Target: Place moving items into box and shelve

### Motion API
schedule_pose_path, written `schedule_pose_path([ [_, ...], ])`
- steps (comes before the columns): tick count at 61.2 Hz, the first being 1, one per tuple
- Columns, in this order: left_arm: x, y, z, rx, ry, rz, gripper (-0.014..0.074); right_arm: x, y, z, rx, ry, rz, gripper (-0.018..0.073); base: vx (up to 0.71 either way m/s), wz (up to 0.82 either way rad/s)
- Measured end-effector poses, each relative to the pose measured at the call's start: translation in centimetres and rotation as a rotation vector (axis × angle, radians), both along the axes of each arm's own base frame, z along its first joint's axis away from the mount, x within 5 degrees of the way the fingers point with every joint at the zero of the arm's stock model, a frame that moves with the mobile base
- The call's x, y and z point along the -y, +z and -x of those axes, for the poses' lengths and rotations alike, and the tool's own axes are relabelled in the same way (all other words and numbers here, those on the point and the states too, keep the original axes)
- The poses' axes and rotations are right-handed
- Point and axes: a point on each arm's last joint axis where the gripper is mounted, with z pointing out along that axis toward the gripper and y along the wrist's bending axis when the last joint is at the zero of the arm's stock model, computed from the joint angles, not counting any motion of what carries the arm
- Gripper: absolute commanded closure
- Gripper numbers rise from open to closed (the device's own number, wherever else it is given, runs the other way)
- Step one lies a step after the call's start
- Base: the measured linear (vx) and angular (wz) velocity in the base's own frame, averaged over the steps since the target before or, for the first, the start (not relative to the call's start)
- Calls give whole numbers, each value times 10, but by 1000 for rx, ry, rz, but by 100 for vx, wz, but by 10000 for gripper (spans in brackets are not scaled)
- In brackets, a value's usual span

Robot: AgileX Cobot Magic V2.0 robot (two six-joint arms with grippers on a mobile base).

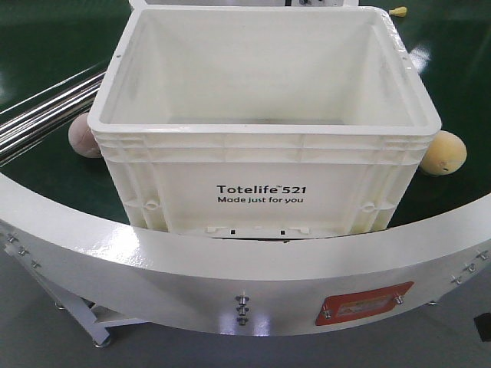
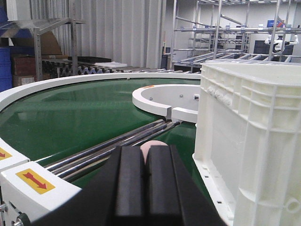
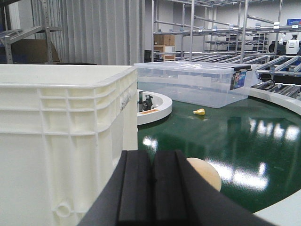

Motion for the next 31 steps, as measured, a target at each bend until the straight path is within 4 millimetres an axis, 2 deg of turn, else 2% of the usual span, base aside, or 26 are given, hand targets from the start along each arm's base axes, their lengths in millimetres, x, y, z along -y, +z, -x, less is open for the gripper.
schedule_pose_path([
  [31,0,0,0,0,0,0,619,0,0,0,0,0,0,575,0,0],
])
